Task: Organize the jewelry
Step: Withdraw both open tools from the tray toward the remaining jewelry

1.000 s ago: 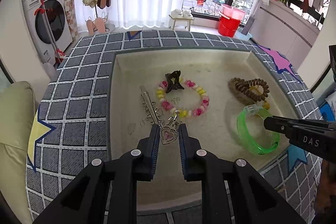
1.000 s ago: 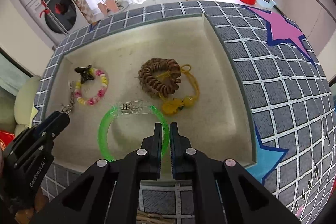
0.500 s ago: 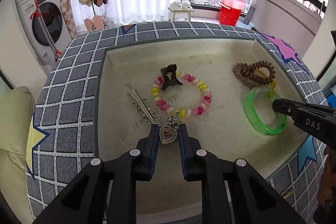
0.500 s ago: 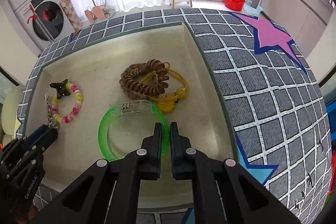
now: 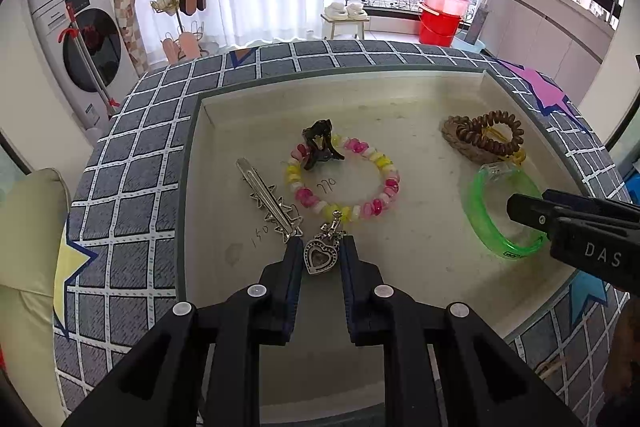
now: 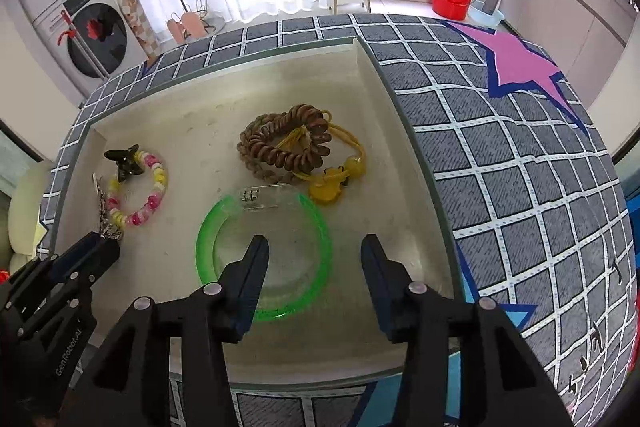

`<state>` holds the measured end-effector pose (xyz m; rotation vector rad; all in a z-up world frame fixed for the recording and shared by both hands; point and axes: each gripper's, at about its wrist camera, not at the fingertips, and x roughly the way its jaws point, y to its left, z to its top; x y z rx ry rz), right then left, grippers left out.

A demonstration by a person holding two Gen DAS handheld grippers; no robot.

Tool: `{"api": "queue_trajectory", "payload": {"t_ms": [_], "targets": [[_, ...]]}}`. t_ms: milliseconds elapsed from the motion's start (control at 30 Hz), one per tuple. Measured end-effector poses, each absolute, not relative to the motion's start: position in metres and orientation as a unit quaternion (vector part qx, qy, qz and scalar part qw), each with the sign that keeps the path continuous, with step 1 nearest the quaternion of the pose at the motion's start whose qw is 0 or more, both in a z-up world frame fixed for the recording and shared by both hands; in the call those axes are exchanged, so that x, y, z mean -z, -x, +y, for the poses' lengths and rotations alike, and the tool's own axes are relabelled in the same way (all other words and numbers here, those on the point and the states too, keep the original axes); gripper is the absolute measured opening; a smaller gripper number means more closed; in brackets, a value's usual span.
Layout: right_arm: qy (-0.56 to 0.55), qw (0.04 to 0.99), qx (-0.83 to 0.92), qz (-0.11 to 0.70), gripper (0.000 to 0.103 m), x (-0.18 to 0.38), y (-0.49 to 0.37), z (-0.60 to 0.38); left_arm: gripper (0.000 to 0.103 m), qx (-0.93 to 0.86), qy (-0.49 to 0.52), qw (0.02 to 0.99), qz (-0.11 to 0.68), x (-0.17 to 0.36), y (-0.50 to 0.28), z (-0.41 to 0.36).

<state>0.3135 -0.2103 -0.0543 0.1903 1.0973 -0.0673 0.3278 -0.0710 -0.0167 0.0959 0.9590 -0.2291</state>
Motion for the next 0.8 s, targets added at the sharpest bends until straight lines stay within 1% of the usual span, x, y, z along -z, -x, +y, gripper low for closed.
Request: {"api": "queue_trajectory", "payload": {"t_ms": [333,500,800], "targets": [[-0.125,0.868,0.028,0.480,0.054,0.026,-0.289,-0.216,0.033,0.097,-0.044,0.892,0.439,0.005,-0.322,-0.067],[-0.136,0.870,0.028,0.472,0.054,0.019,-0.279,-0.220,0.033,0.093,-0.050,0.890,0.444,0.005,-0.323,-0.069],[-0.132,0.877,0.027,0.461,0.054,0.009,-0.270,-0.220,0.033,0.103,-0.054,0.898,0.425,-0.006,-0.318,-0.073]]}}
